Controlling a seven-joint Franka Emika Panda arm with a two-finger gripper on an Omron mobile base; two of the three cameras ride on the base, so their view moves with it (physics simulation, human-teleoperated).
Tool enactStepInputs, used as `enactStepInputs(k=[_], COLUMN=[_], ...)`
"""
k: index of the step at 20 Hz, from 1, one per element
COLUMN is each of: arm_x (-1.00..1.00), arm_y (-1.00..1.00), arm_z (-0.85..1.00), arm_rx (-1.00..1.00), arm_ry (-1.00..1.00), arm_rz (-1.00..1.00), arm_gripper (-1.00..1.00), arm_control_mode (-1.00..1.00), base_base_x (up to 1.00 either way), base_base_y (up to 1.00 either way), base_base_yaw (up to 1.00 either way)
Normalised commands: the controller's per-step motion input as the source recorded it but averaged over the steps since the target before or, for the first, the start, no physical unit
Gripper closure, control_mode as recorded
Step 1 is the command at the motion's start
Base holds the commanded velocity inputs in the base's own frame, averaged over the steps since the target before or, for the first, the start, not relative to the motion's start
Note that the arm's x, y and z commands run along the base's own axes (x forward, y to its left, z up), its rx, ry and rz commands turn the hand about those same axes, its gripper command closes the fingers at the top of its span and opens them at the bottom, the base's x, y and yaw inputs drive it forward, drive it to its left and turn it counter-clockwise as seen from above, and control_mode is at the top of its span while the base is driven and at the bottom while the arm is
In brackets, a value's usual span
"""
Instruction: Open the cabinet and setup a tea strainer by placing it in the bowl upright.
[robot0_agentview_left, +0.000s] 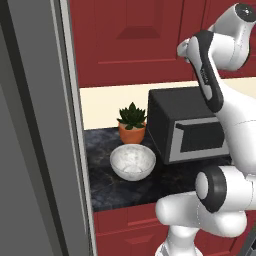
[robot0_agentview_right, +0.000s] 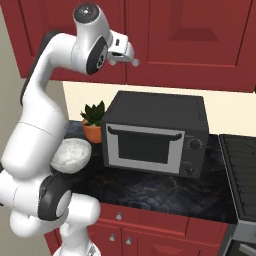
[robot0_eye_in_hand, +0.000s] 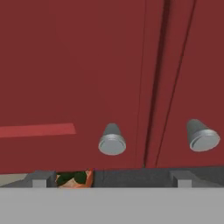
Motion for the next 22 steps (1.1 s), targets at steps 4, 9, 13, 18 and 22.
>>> enactStepInputs(k=[4, 9, 13, 18, 22], arm_x=[0.25, 0.28, 0.33, 0.34, 0.33], arm_y=[-0.11, -0.04, 0.00, 0.00, 0.00], arm_z=[-0.19, -0.09, -0.01, -0.01, -0.10], arm_rx=[0.00, 0.00, 0.00, 0.00, 0.00], arm_ry=[0.08, 0.04, 0.00, 0.00, 0.01], arm_rz=[0.00, 0.00, 0.00, 0.00, 0.00], arm_gripper=[-1.00, -1.00, -1.00, -1.00, -1.00], arm_control_mode=[-1.00, -1.00, -1.00, -1.00, -1.00], base_base_x=[0.00, 0.00, 0.00, 0.00, 0.00], base_base_y=[0.00, 0.00, 0.00, 0.00, 0.00], base_base_yaw=[0.00, 0.00, 0.00, 0.00, 0.00])
